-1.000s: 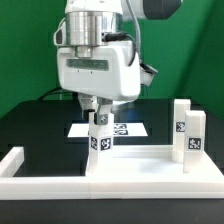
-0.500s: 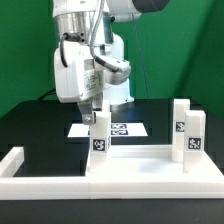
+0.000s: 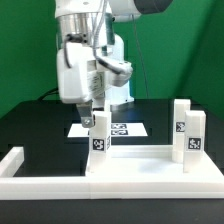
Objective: Assemble desk
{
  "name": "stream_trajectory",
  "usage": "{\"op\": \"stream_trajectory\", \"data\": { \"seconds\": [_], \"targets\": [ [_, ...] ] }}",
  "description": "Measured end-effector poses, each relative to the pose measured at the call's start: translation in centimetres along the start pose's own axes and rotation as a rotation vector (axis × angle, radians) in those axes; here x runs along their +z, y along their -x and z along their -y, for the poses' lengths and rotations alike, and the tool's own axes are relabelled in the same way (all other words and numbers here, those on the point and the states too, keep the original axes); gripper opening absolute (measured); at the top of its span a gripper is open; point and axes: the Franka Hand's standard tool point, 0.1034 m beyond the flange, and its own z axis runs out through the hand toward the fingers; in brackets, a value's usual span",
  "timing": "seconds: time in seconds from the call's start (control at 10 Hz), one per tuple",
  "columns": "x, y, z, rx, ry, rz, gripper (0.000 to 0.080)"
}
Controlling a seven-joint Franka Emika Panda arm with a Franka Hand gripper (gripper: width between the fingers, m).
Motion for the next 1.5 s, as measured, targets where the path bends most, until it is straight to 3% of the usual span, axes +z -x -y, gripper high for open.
{"op": "stream_trajectory", "data": {
  "seconds": [0.1, 0.2, 0.5, 0.7, 0.8, 1.0, 1.2, 1.3, 1.4, 1.5],
  "targets": [
    [0.2, 0.7, 0.3, -0.216, -0.029, -0.038, 0.0619],
    [0.4, 1.2, 0.0, -0.317, -0.024, -0.038, 0.064],
    [0.4, 0.7, 0.0, -0.499, -0.019, -0.042, 0.0649],
    [0.5, 0.5, 0.3, -0.844, 0.001, -0.068, 0.0649],
    [0.7, 0.9, 0.7, -1.032, 0.012, -0.067, 0.0649],
    [0.7, 2.1, 0.9, -1.092, 0.004, -0.071, 0.0649],
    [0.7, 1.2, 0.8, -1.06, 0.01, -0.077, 0.0383],
    [0.7, 0.7, 0.7, -1.036, 0.013, -0.081, 0.0383],
    [0.7, 0.4, 0.6, -0.954, 0.013, -0.082, 0.0295],
    [0.7, 0.2, 0.5, -0.853, 0.011, -0.083, 0.0295]
  ]
}}
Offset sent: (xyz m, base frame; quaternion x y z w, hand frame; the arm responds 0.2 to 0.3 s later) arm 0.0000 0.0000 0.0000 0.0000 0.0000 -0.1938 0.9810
